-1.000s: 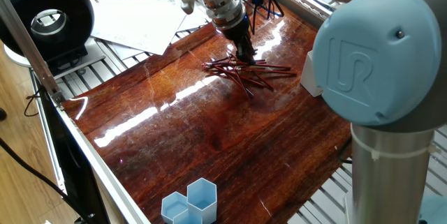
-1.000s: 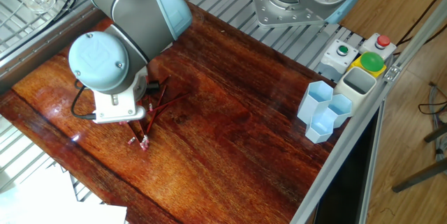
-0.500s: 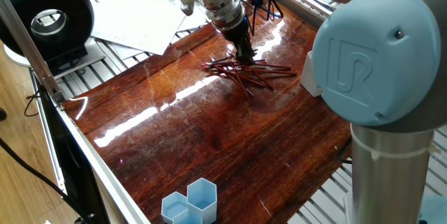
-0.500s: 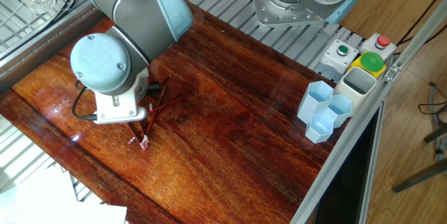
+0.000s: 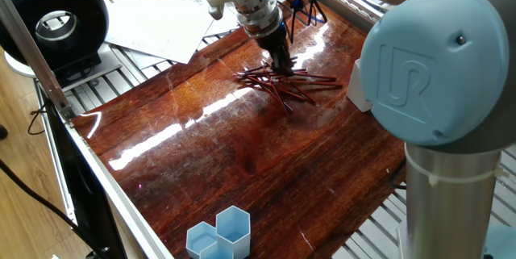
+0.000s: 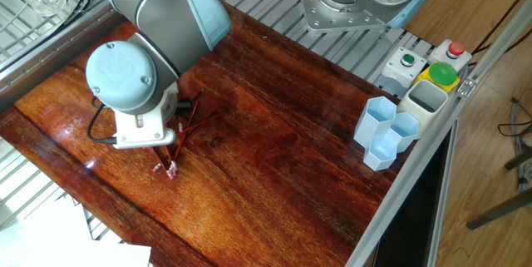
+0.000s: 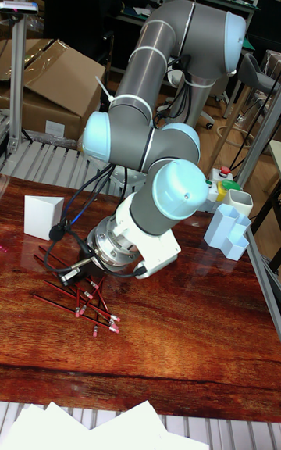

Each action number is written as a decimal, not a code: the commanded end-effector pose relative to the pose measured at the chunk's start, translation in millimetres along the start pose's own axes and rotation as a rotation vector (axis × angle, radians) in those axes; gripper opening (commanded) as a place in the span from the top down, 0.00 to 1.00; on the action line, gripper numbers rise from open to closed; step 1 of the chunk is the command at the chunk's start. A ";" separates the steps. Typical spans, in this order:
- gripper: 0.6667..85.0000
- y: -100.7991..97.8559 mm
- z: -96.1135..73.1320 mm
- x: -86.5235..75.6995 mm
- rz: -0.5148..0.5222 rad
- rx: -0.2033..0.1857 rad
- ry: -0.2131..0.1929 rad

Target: Put the pen into the pen holder

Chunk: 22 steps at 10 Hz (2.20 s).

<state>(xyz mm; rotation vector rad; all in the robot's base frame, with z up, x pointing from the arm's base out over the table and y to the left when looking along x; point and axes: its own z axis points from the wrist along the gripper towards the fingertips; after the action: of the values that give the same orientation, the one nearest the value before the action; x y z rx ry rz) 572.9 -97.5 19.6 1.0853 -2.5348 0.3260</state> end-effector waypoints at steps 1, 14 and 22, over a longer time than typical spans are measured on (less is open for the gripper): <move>0.68 3.9 1.6 -3.3 0.013 -0.011 -0.012; 1.00 -11.0 -76.6 80.5 0.017 0.026 0.047; 1.00 42.6 -128.3 89.3 0.244 -0.161 -0.188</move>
<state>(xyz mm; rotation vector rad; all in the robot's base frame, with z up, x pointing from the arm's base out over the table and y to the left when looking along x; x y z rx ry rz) 515.5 -101.4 164.4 0.8725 -2.7209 0.1760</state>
